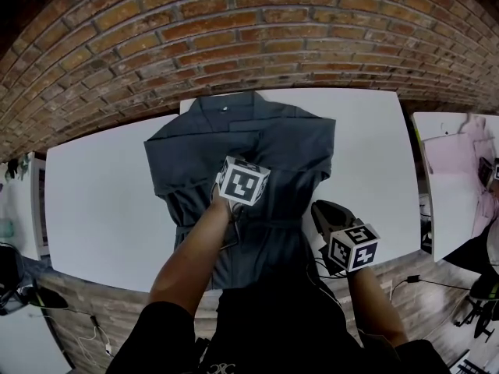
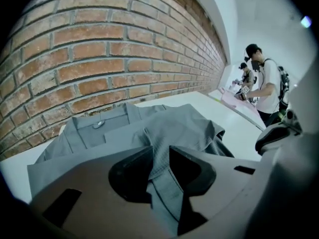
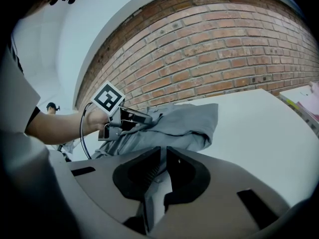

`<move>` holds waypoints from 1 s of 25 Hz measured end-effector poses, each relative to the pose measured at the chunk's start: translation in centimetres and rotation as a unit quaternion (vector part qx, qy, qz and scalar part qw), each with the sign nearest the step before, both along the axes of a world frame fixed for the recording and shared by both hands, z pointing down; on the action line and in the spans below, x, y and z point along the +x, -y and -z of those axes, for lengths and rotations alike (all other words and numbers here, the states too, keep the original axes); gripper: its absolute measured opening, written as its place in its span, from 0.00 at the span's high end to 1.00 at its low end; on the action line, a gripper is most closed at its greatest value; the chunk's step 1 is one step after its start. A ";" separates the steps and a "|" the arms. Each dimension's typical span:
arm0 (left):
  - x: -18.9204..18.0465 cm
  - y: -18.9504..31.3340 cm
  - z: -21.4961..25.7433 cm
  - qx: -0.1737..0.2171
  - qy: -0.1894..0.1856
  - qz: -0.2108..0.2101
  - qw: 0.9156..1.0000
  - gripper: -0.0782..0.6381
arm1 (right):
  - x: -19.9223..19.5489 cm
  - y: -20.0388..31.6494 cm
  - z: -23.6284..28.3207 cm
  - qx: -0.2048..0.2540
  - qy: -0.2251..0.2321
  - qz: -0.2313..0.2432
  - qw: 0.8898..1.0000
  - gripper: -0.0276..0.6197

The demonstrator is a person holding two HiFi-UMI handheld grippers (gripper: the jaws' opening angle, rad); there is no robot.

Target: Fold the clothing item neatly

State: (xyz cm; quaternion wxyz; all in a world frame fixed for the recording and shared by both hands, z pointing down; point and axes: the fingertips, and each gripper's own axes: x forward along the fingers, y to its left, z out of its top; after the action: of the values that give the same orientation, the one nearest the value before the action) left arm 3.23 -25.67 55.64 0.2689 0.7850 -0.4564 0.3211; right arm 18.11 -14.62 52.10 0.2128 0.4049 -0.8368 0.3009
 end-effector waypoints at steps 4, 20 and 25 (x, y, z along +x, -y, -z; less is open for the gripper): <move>-4.2 0.8 1.0 0.022 -0.004 0.059 0.998 0.78 | -2.7 0.2 1.0 0.016 -0.003 0.016 1.000 0.90; -4.2 -0.7 -3.7 -0.079 0.041 -0.035 0.995 0.79 | -2.8 -1.2 1.5 0.010 -0.009 -0.015 1.000 0.90; 0.3 -4.2 -3.6 -0.087 0.033 -0.077 0.993 0.83 | -3.5 -0.7 1.4 0.010 -0.003 -0.013 1.000 0.90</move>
State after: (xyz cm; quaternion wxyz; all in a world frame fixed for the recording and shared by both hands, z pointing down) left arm 3.52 -21.52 59.21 0.2956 0.7802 -0.3738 0.4052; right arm 14.63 -13.87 50.74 0.2076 0.4189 -0.8336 0.2943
